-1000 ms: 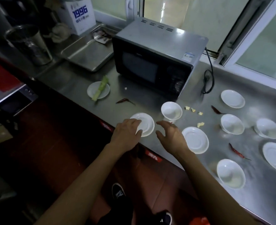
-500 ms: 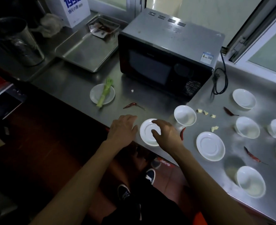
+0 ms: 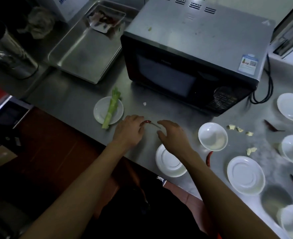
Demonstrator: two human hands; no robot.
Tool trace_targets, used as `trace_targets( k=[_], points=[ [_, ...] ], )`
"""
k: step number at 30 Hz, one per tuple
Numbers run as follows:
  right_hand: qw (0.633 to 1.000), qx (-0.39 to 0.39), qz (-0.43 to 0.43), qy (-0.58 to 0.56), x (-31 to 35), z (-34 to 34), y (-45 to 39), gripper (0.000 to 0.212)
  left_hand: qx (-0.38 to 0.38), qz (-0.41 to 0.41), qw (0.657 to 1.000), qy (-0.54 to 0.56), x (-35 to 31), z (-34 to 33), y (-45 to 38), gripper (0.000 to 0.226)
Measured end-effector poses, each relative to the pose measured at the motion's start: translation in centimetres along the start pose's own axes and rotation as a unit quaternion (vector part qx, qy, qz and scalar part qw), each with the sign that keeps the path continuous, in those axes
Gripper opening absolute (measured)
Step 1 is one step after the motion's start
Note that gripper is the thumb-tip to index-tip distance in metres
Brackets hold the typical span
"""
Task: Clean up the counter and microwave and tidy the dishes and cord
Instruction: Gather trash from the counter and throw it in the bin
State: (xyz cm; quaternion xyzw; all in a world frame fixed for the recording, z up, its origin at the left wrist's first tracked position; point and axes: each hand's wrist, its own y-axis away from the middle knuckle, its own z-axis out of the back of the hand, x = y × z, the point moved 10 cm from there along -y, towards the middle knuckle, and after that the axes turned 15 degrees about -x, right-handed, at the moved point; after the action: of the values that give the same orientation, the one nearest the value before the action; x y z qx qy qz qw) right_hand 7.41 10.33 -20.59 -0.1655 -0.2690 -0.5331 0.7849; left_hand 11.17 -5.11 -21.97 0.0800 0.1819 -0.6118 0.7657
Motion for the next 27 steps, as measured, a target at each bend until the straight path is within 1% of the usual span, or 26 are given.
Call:
trace_targets(
  k=[5,10,16,22,27],
  points=[
    [1.000,0.012,-0.019,0.006,0.3,-1.2,-2.6,0.042,0.018,-0.020,0.999,-0.019,1.1,-1.6,-3.0,0.038],
    [0.998,0.012,-0.058,0.024,-0.3,-2.6,-4.9,0.042,0.023,-0.033,0.998,-0.047,2.7,-4.2,-6.2,0.025],
    [0.991,-0.009,-0.127,0.038,-0.9,-4.0,-6.5,0.039,0.021,-0.053,0.997,-0.048,3.9,-5.9,-10.0,0.031],
    [0.987,-0.026,-0.155,0.032,-0.3,-4.8,-7.9,0.038,0.025,-0.081,0.996,-0.039,4.5,-6.9,-12.1,0.025],
    [0.984,-0.041,-0.168,0.030,0.0,-5.0,-8.6,0.037,0.013,-0.101,0.994,-0.035,4.4,-7.1,-12.6,0.022]
  ],
)
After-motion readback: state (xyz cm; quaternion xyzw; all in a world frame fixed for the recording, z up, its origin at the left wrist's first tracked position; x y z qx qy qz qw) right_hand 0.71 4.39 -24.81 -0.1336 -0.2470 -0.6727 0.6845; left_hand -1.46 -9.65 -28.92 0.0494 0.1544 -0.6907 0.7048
